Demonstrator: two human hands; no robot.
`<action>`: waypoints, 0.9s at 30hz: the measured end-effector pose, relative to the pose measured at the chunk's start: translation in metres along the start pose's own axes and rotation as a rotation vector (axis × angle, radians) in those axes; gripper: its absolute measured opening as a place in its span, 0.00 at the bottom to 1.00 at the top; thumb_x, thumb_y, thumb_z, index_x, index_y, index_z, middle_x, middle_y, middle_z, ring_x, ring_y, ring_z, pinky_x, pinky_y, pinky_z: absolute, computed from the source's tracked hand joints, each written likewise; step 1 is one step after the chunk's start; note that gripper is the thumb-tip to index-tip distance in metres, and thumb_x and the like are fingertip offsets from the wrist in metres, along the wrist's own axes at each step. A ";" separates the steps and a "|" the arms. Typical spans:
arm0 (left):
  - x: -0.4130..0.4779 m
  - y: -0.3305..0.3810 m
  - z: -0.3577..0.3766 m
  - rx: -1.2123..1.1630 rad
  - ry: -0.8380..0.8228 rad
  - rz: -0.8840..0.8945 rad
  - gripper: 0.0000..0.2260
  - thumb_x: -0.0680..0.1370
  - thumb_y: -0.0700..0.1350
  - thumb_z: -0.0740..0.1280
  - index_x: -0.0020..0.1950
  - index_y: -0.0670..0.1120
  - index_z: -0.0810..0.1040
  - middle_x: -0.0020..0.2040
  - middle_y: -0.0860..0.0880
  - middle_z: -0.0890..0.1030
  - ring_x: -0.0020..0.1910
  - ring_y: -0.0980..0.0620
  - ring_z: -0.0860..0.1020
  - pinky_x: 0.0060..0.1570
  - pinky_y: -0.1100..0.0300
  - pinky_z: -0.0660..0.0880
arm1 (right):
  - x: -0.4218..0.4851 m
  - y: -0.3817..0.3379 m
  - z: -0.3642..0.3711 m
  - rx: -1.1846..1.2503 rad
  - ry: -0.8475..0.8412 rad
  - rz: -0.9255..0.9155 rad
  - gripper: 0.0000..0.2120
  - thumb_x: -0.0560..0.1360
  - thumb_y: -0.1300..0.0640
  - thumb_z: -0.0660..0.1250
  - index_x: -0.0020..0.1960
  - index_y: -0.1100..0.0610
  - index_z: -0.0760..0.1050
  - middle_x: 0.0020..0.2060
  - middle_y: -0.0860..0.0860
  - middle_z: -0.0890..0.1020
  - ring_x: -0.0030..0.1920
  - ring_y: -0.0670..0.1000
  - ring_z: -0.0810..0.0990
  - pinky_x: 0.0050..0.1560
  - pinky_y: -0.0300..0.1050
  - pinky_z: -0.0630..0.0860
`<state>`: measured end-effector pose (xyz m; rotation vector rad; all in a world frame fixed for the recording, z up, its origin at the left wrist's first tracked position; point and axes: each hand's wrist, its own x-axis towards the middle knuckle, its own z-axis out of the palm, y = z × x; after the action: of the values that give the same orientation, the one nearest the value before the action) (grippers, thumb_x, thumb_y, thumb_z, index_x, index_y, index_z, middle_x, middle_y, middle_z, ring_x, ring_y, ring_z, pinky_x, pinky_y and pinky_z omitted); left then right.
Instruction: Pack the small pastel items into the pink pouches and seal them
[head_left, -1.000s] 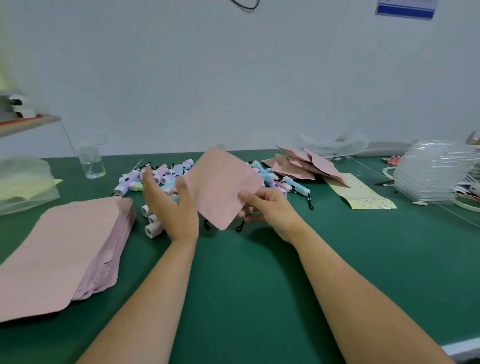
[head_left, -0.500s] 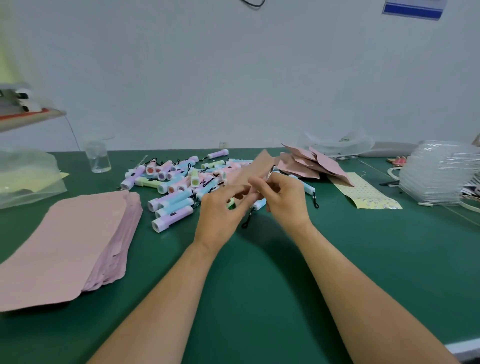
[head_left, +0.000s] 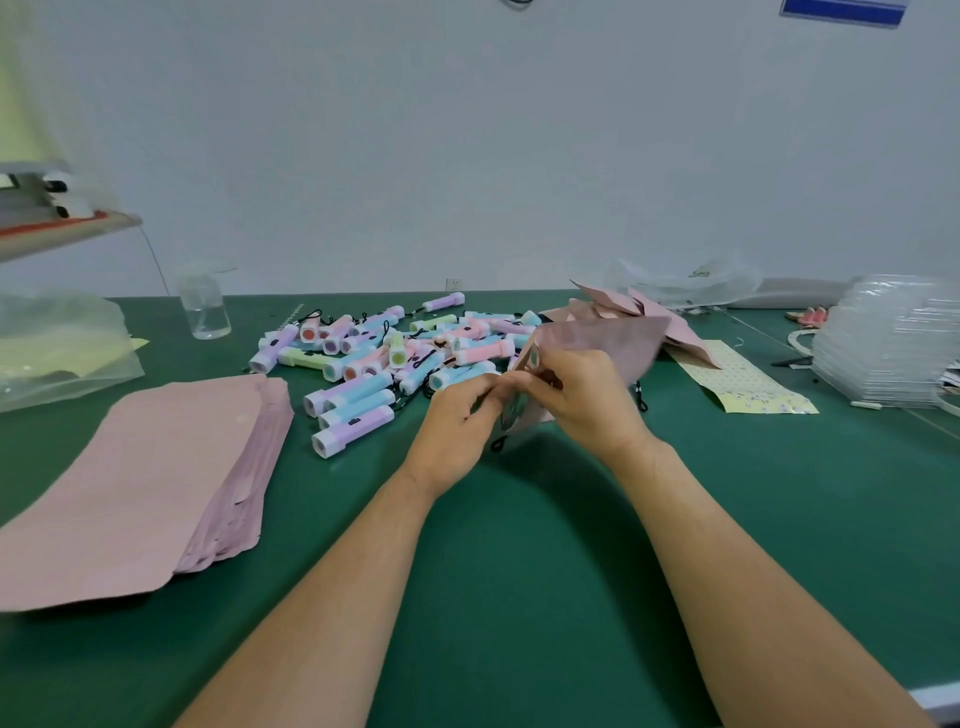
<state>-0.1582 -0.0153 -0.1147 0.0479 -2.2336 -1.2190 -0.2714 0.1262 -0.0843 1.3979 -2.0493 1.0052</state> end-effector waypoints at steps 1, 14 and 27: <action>0.000 -0.001 -0.001 0.004 0.009 -0.019 0.13 0.88 0.49 0.62 0.47 0.52 0.82 0.33 0.58 0.78 0.31 0.59 0.71 0.34 0.66 0.68 | 0.000 -0.002 0.000 0.024 -0.004 0.006 0.25 0.76 0.33 0.63 0.34 0.53 0.67 0.27 0.44 0.71 0.28 0.50 0.67 0.30 0.50 0.68; -0.001 -0.004 0.001 0.009 0.078 -0.081 0.14 0.82 0.41 0.65 0.37 0.51 0.81 0.31 0.53 0.81 0.29 0.52 0.76 0.33 0.56 0.75 | -0.001 -0.008 0.003 0.239 -0.118 0.078 0.14 0.78 0.45 0.73 0.38 0.47 0.73 0.29 0.45 0.80 0.27 0.48 0.79 0.32 0.48 0.79; 0.001 -0.006 0.004 -0.011 0.187 -0.006 0.12 0.83 0.43 0.70 0.40 0.44 0.86 0.31 0.45 0.81 0.30 0.54 0.71 0.33 0.50 0.75 | 0.000 -0.016 0.006 0.038 0.041 0.061 0.16 0.77 0.37 0.69 0.49 0.50 0.81 0.39 0.43 0.84 0.37 0.45 0.82 0.42 0.51 0.81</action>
<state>-0.1625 -0.0162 -0.1202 0.1581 -2.0663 -1.1800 -0.2567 0.1184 -0.0835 1.3294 -2.0647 1.0944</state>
